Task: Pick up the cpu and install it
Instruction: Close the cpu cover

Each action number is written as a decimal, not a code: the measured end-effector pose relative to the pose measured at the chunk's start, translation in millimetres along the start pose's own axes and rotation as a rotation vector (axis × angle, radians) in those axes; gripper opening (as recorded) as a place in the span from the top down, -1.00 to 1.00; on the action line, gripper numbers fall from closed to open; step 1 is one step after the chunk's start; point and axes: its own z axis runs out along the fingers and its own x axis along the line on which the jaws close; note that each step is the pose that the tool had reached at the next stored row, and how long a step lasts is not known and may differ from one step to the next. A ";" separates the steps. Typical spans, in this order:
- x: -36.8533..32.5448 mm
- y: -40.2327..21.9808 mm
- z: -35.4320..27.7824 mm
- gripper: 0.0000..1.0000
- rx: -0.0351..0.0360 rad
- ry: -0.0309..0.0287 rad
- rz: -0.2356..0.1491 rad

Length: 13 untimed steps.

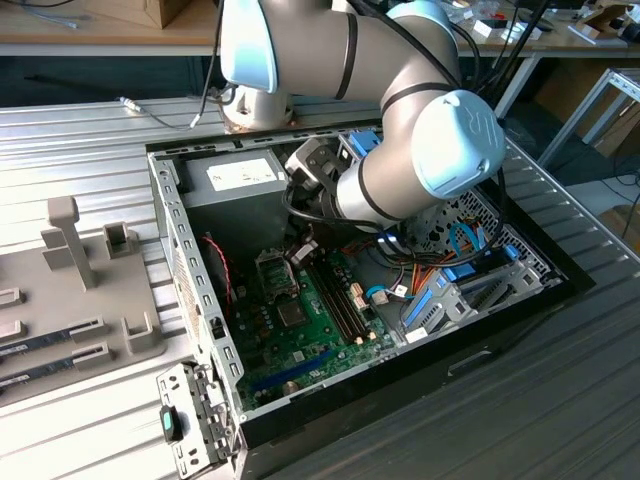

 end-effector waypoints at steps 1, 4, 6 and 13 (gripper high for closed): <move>0.3 0.0 -1.0 0.79 -0.0022 -0.0016 -0.001; 0.5 0.0 -2.1 0.79 -0.0054 -0.0038 -0.001; 0.4 -0.1 -2.0 0.79 -0.0058 -0.0040 -0.001; 0.8 -2.9 3.3 0.79 -0.0064 -0.0022 -0.001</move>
